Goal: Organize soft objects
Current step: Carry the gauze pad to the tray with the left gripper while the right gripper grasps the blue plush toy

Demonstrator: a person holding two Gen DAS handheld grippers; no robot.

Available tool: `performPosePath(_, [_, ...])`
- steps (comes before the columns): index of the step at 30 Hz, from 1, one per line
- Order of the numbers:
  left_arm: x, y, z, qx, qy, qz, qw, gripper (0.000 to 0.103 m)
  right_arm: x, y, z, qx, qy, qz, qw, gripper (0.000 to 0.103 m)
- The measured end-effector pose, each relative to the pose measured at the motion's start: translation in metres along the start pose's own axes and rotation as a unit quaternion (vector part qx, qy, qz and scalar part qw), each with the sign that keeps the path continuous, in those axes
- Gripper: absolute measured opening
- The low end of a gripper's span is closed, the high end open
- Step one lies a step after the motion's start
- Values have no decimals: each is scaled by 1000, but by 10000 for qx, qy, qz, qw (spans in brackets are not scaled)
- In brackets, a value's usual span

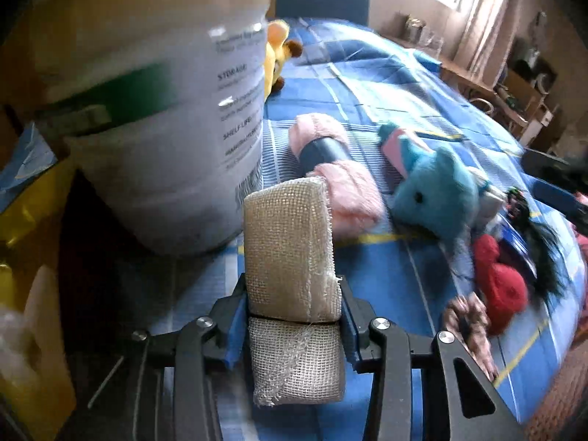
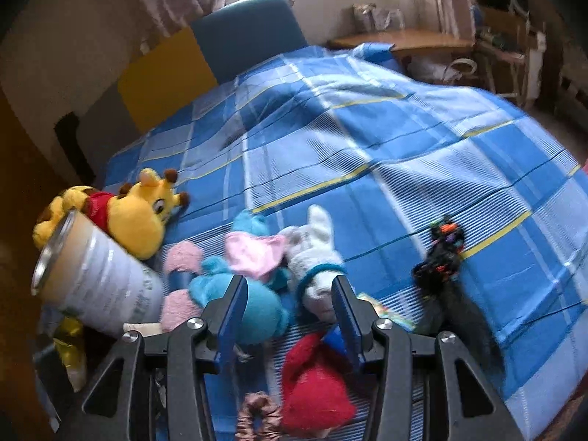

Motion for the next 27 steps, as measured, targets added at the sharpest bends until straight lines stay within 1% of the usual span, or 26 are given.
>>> performPosePath(2, [-11,-14,3,72,-59,26,10000,43,6,-3,-3,-26,166,-209,9996,48])
performPosePath(3, [-15,-20,3,93,-80,23,9999,43,11,-6,-7,-71,284,-385,9988,48])
performPosePath(5, [-24,-34,9,151,-176,60,9997,43,17,-10,-13,-171,399,-563,9975,48])
performPosePath(8, [-37,-55,19,427,-197,180,9987,43,21,-16,-20,-318,398,-688,9963,48])
performPosePath(10, [-38,-66,24,565,-165,195,9981,43,23,-18,-22,-359,378,-722,9960,48])
performPosePath(12, [-27,-77,24,532,-200,-57,9984,43,22,-19,-22,-332,338,-703,9964,48])
performPosePath(13, [-23,-81,22,483,-249,-36,9985,43,21,-18,-20,-274,351,-677,9967,48])
performPosePath(14, [-25,-83,23,560,-228,115,9981,43,20,-17,-18,-209,375,-645,9970,48])
performPosePath(16, [-25,-84,23,584,-228,130,9979,43,18,-15,-13,-89,450,-601,9971,48])
performPosePath(19, [-22,-82,23,556,-283,148,9979,43,18,-14,-12,58,707,-637,9954,48])
performPosePath(22, [-19,-81,26,655,-199,250,9973,44,21,-15,-15,50,738,-689,9949,48])
performPosePath(24, [-17,-81,27,678,-202,262,9971,44,24,-16,-20,36,764,-781,9940,58])
performPosePath(25, [-22,-85,24,673,-223,267,9971,44,24,-16,-22,29,778,-785,9939,66])
performPosePath(26, [-23,-86,24,673,-248,279,9970,44,25,-15,-27,-42,793,-785,9937,70])
performPosePath(27, [-24,-86,24,699,-253,299,9968,44,26,-14,-32,-149,734,-787,9941,71])
Point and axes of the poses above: each gripper's, at about its wrist camera, not at the fingertips, and x roughly the way its jaws point, z to its right, y to its top, the point moved 5 cm from there along x, roughly the way its jaws point, and after that the axes turned 6 degrees about -z, right-handed, at the moved point
